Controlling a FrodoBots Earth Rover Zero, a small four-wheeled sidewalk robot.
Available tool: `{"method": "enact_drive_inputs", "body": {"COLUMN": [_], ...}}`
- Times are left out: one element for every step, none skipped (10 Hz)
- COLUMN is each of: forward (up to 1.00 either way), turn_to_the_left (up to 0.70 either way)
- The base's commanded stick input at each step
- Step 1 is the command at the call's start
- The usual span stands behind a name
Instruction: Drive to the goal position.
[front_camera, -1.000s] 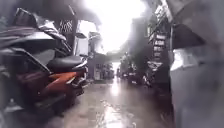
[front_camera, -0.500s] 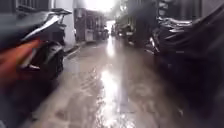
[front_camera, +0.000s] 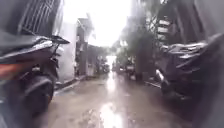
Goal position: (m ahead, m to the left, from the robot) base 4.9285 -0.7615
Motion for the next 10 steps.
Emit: {"method": "enact_drive_inputs", "body": {"forward": [0.99,0.99,0.99,0.99,0.99,0.99,0.99,0.99,0.99,0.99], "turn_to_the_left": [0.0,0.0,0.0,0.0,0.0,0.0,0.1,0.24,0.0,0.0]}}
